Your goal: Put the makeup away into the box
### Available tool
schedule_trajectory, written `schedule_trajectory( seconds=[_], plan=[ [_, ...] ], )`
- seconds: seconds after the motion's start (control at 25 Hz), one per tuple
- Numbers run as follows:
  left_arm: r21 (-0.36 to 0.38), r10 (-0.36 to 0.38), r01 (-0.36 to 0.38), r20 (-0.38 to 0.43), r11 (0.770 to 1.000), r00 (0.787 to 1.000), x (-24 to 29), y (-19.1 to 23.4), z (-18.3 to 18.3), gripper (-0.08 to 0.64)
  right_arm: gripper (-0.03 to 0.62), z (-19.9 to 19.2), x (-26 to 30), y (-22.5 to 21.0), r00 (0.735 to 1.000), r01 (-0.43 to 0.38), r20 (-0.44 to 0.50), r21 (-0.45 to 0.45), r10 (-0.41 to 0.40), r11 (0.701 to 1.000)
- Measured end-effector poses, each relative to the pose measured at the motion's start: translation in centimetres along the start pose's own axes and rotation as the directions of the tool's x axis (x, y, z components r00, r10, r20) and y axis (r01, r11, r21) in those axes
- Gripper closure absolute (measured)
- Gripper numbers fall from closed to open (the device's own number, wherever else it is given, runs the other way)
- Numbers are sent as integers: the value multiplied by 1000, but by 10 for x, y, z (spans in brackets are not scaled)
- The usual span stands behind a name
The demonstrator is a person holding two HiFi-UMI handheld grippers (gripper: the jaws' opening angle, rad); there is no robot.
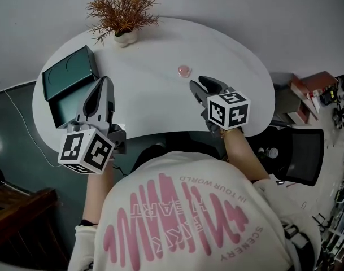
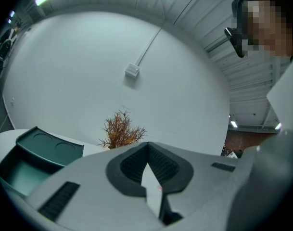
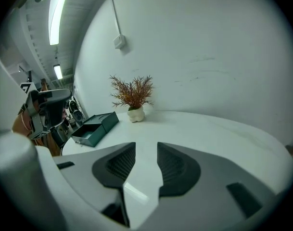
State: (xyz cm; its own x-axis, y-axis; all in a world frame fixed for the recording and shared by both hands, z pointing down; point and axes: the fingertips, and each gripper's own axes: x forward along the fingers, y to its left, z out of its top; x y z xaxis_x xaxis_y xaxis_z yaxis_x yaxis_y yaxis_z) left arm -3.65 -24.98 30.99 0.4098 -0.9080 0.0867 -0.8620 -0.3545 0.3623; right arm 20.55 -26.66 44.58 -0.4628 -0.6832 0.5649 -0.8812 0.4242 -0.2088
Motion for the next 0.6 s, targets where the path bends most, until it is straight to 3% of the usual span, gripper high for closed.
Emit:
schedule_trajectory(
  seconds=[0.28, 0.6],
  plan=[
    [-21, 71, -71, 1, 997, 997, -5, 21, -4, 557, 391, 4, 18, -15, 999, 17, -46, -83, -21, 996],
    [-32, 143, -143, -1, 989, 990, 1, 35, -1, 558, 379, 16, 48, -28, 995, -9, -98, -150, -6, 989]
  ],
)
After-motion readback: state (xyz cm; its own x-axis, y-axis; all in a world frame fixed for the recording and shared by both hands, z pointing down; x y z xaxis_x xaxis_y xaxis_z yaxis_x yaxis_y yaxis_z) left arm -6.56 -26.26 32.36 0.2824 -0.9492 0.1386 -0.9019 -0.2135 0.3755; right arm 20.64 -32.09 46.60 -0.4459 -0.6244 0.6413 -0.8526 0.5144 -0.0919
